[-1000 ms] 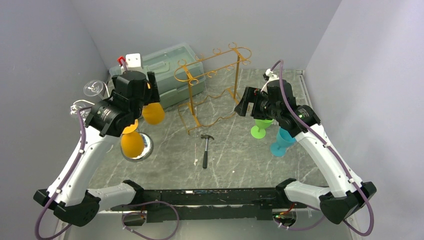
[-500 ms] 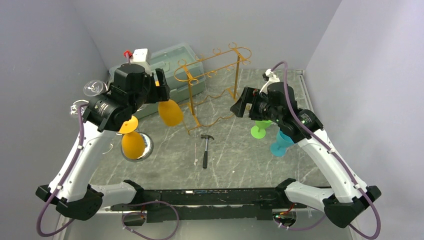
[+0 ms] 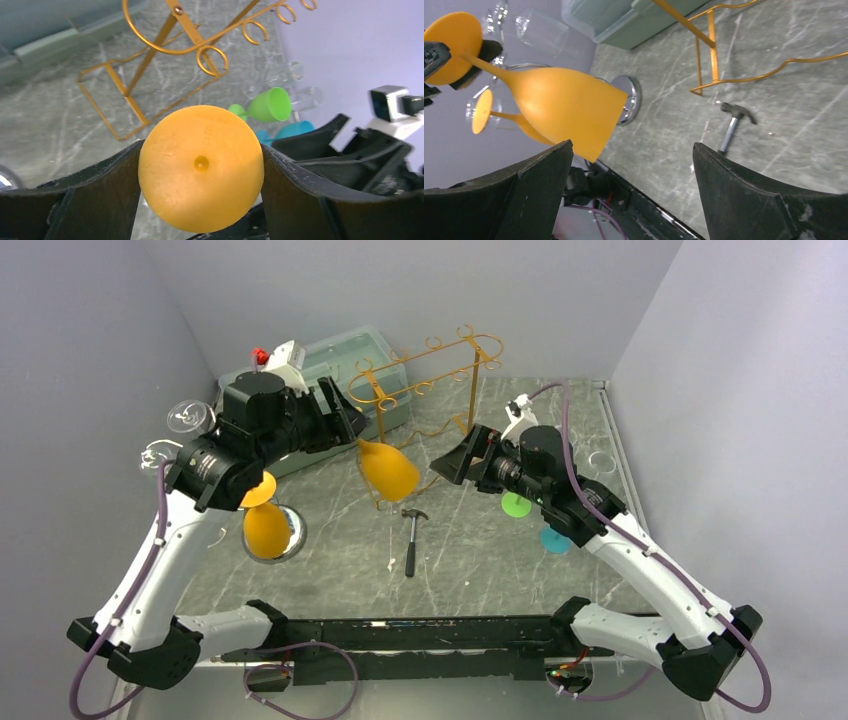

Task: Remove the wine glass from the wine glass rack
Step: Place the wine glass at the center of the board.

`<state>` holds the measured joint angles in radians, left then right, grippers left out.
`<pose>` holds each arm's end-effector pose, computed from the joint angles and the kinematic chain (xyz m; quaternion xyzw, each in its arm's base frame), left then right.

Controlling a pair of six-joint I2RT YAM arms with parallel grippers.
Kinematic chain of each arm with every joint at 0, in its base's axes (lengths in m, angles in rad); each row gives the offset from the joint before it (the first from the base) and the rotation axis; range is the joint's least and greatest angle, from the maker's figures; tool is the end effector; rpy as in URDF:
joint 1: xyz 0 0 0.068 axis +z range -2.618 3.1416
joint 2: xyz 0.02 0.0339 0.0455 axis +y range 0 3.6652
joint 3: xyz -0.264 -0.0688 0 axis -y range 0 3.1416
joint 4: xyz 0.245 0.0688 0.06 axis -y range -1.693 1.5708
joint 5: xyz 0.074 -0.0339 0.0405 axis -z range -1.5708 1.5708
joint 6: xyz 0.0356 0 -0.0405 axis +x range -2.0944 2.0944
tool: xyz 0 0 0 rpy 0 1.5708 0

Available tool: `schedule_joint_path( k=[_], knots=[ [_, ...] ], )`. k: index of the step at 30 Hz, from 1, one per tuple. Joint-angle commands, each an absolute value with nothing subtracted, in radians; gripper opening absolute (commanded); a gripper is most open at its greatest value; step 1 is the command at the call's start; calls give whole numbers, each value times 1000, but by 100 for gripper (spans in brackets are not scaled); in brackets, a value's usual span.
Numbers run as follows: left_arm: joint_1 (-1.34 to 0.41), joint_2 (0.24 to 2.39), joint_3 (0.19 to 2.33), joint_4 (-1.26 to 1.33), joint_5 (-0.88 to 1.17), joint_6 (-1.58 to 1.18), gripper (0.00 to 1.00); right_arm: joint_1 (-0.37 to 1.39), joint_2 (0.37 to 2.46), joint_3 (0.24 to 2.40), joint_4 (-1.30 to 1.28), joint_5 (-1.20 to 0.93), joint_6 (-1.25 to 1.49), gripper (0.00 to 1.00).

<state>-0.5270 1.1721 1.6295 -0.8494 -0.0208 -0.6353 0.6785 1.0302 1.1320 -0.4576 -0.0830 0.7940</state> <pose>0.1837 -0.1060 0.4770 -0.0508 0.8297 -0.2979 0.4693 0.1728 0.1431 0.3863 0.0237 0.8204 0.4082 0.3997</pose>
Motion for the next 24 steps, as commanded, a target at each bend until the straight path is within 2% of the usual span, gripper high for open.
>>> schedule_joint_path(
  k=[1,16,19,24],
  knots=[
    [-526,1121,1588,-712,67,-790,61,693,978,1060,-212,-143,945,92],
    [-526,1020,1379,-514,82,-1082,61,709,921,883,138,-215,1167,91],
    [-526,1008,1350,-483,83,-1125,61,708,905,860,189,-222,1204,85],
    [-526,978,1286,-418,91,-1193,60,710,874,829,266,-223,1253,67]
  ],
)
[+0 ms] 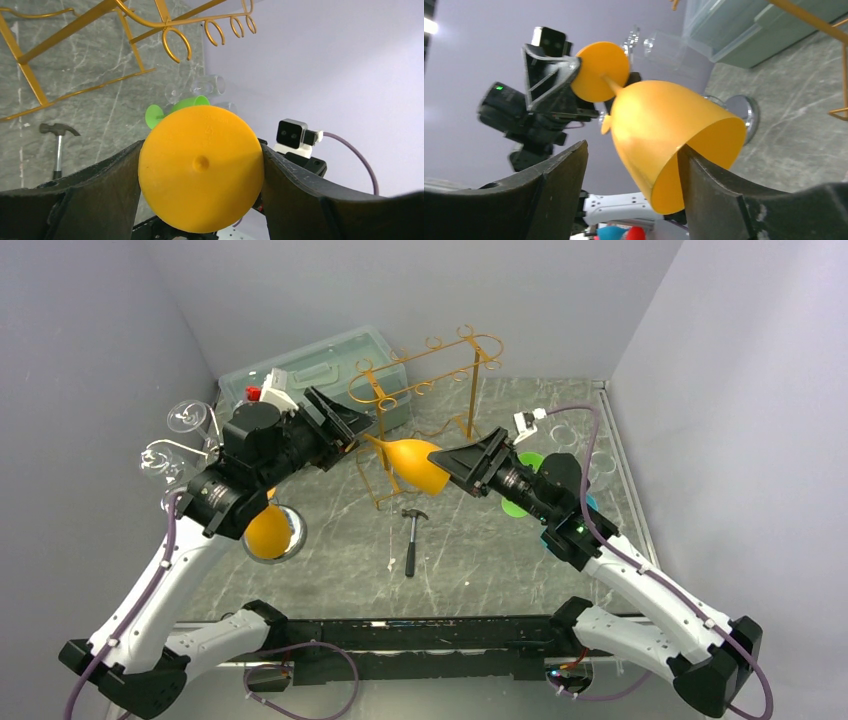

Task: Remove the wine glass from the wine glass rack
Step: Place the wine glass at the center of the board.

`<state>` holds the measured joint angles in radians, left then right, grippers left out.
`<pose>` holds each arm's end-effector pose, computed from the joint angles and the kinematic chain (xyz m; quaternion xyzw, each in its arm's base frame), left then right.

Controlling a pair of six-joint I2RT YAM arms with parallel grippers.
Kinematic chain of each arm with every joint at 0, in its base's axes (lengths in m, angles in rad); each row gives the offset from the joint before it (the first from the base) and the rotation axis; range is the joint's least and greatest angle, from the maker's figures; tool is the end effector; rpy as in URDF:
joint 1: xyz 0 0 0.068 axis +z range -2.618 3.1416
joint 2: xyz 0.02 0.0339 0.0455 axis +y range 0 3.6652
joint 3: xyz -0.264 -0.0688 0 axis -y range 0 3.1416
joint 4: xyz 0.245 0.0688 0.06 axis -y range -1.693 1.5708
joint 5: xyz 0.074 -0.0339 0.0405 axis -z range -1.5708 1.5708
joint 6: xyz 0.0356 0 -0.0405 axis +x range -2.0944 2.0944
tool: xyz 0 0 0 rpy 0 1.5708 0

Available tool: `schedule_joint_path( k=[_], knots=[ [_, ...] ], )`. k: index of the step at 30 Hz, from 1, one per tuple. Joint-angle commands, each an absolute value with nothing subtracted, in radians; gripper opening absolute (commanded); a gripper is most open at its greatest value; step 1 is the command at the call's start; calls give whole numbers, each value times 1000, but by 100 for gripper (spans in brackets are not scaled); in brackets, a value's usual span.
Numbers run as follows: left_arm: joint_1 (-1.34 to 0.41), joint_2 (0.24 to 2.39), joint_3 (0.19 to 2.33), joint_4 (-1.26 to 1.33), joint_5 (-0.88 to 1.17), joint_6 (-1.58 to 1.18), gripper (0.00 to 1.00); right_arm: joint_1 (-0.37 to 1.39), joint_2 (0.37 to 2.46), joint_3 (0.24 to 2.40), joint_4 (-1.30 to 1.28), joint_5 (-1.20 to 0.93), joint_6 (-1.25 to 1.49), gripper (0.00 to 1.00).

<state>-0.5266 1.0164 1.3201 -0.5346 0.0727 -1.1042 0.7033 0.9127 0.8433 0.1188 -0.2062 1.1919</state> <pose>0.1746 -0.1045 0.4434 -0.2015 0.7573 -0.4713 0.4047 0.1599 0.1451 0.3706 0.0935 0.6834 0.6265 0.3629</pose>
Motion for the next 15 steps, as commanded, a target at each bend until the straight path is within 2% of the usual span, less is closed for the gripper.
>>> schedule_joint_path(
  k=[1,10,15],
  knots=[
    [-526,974,1275,-409,93,-1207,60,710,873,824,279,-226,1262,63],
    [-526,946,1218,-340,108,-1259,61,729,906,830,376,-271,1326,34],
    [-528,932,1224,-358,122,-1237,69,732,911,853,366,-265,1322,10]
  ],
)
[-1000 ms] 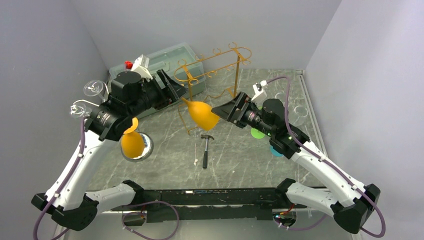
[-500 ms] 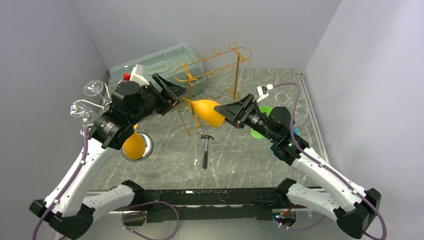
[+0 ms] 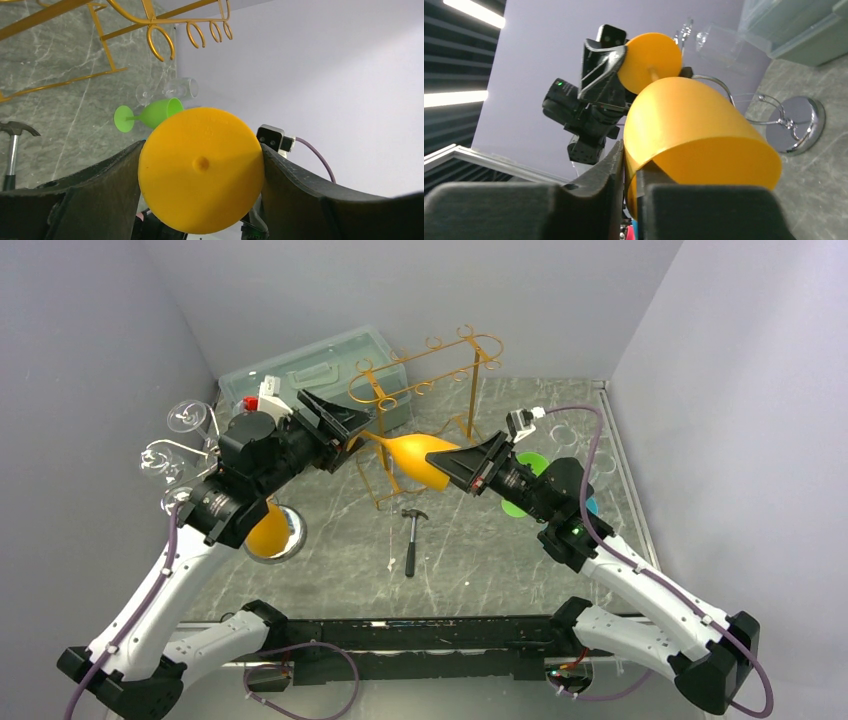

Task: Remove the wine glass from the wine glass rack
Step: Place the wine glass at the center of the board.

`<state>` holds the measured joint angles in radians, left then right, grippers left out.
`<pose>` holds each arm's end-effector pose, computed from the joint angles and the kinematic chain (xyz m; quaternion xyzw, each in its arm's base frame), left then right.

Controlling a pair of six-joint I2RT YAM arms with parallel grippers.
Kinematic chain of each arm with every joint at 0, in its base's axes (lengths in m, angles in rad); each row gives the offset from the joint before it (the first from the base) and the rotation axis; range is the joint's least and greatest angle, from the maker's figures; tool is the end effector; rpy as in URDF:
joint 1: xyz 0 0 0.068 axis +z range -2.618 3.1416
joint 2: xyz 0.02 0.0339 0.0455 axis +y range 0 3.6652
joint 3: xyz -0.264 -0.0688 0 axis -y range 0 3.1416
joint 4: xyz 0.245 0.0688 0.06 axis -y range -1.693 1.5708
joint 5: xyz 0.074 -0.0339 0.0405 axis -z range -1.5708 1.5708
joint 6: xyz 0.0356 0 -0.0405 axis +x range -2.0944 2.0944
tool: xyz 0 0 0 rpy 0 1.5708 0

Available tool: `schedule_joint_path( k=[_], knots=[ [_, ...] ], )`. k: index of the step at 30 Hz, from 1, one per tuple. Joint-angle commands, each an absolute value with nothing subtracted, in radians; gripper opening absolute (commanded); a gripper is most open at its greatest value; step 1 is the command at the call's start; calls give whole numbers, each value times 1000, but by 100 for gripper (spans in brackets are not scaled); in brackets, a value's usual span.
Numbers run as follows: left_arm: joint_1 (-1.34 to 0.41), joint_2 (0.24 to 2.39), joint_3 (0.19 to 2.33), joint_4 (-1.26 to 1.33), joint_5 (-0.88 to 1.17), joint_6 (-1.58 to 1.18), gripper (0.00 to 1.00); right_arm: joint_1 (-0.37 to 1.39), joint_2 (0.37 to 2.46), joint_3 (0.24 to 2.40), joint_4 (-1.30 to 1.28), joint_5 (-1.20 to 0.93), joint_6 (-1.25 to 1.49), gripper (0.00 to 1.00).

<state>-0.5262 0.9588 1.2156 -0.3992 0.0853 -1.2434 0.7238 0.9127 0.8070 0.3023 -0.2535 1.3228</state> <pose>0.1701 -0.1023 0.4343 -0.2388 0.7167 -0.5268 0.3896 0.1551 0.1490 0.3774 0.0923 0.6300 0.6965 0.3307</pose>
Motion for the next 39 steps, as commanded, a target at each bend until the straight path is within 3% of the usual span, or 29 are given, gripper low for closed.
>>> schedule_joint_path(
  k=[1,2,8,12,39],
  knots=[
    [-528,928,1225,-363,125,-1229,72,732,909,858,357,-261,1318,5],
    [-528,924,1227,-368,128,-1222,75,733,908,863,346,-256,1314,1],
    [-528,919,1223,-389,159,-1190,94,738,906,874,324,-236,1306,0],
    [-528,917,1217,-387,173,-1166,99,740,894,895,280,-214,1286,0],
    [-528,962,1371,-670,160,-873,100,741,795,1089,-206,-85,1082,0]
  ],
)
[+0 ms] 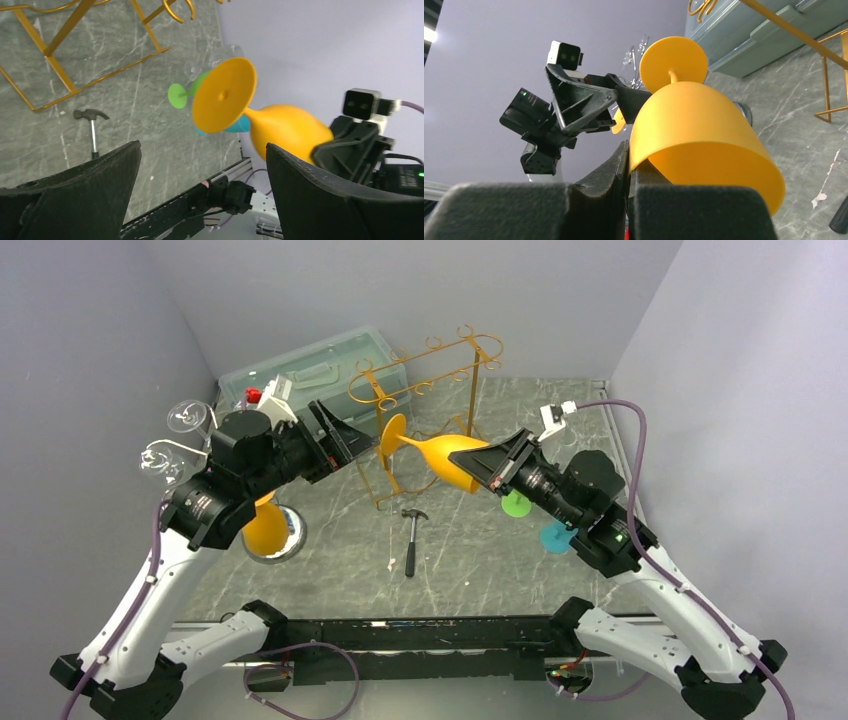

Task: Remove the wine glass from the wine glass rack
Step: Place the wine glass at the center of the board.

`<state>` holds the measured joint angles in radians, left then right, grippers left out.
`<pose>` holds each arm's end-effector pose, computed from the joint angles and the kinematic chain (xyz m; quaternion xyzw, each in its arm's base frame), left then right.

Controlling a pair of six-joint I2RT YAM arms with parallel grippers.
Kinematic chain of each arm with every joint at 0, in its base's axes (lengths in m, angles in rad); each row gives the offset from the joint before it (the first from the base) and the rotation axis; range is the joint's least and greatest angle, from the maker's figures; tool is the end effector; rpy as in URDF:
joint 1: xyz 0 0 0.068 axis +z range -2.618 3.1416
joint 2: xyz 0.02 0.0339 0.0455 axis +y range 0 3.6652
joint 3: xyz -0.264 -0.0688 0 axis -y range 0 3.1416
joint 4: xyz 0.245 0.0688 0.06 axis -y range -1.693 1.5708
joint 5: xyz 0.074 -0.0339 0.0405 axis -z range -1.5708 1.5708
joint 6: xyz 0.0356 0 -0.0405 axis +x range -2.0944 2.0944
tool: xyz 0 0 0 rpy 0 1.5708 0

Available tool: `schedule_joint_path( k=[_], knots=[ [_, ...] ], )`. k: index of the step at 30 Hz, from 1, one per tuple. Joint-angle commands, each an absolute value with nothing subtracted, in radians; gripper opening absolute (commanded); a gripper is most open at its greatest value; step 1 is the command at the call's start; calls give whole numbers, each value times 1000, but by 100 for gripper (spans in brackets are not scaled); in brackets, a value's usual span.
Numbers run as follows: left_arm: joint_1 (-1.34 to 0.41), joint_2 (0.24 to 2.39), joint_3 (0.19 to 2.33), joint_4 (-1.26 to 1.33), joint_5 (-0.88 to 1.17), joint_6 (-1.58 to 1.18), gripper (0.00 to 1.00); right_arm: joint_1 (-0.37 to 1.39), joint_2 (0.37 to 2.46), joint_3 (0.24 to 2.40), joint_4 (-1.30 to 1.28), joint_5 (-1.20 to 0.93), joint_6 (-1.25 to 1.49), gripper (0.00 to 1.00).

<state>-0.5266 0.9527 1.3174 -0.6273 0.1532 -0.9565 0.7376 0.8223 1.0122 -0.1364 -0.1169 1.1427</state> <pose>0.1528 -0.0951 0.4438 -0.1233 0.7830 -0.4545 0.4063 0.1295 0.1233 0.4180 0.0966 0.6813 0.6089 0.3948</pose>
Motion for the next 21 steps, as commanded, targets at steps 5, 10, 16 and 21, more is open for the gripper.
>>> schedule_joint_path(
  k=[5,10,16,21],
  knots=[
    [-527,960,1394,-726,149,-795,99,741,790,1193,-413,-60,999,0],
    [-527,978,1432,-779,151,-722,100,741,806,1317,-675,-26,914,0],
    [-528,1023,1487,-819,195,-658,99,741,902,1406,-944,-37,830,0],
    [-528,1046,1516,-843,203,-623,99,741,999,1379,-1096,-20,758,0]
  ],
)
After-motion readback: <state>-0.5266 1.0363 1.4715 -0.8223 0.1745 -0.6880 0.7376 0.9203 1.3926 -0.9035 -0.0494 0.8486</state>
